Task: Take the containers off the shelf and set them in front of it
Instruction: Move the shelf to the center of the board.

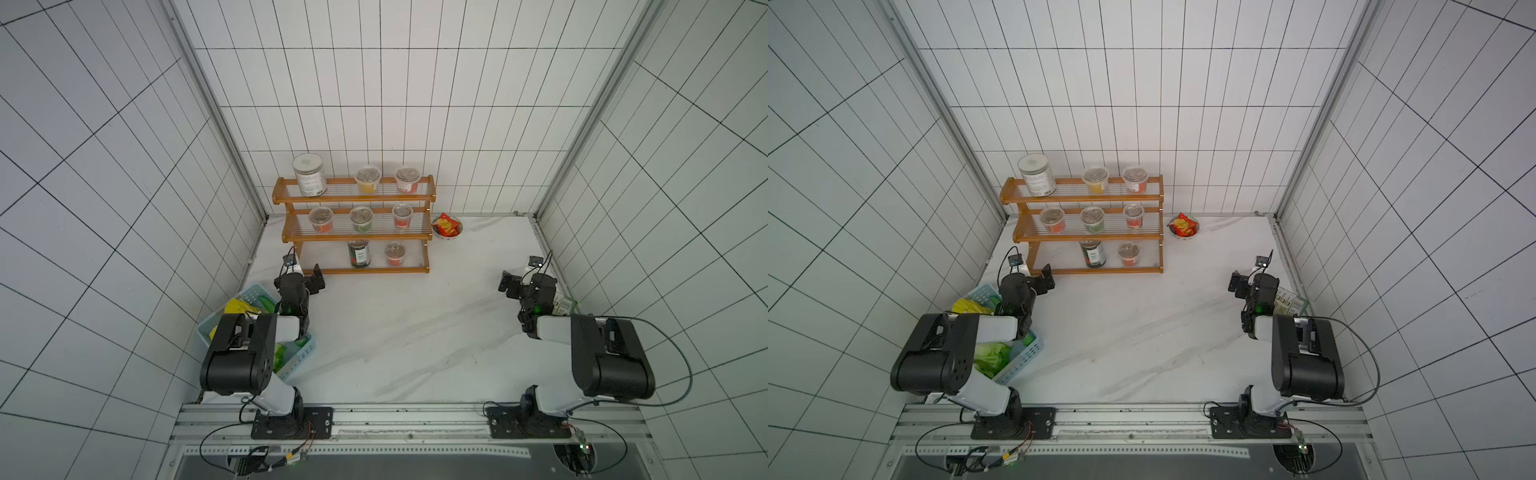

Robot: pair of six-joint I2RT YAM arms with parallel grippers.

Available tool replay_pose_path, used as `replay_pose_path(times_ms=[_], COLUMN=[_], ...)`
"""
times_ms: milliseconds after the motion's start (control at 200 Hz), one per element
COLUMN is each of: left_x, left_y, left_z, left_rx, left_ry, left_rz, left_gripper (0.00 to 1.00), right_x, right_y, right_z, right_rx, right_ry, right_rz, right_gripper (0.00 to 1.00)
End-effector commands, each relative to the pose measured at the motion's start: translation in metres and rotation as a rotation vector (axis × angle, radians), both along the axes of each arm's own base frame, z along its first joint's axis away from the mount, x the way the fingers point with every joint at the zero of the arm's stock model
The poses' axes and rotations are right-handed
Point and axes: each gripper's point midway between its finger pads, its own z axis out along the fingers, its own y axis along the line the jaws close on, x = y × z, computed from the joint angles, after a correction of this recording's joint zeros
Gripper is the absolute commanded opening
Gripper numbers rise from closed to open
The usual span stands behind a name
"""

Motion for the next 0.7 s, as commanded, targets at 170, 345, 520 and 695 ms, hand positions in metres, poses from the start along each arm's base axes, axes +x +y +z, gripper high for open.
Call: replay_pose_path(times_ms=[170,345,520,695], left_x=[0.003,0.003,0.003,0.004], left_y=[-0.002,-0.002,-0.002,-0.002], left_z=[0.01,0.01,0.01,0.017], left_rx=[0.008,0.007,0.008,0.007], left_ry=[-0.035,-0.037,-0.043,-0.051], left_rz=[-0.008,-0.011,-0.012,-0.022], left_gripper=[0.98,0.98,0.98,0.99], right_x=[-0.002,-0.002,-0.002,0.0], right_y=[0.0,0.0,0.0,0.006], right_z=[-0.004,-0.003,-0.004,0.006], right_rx=[-0.008,-0.006,-0.007,-0.012], right_ry=[0.006,0.005,0.006,0.016], right_rz=[-0.006,-0.006,-0.006,0.034], right_gripper=[0.99,0.99,0.99,0.99])
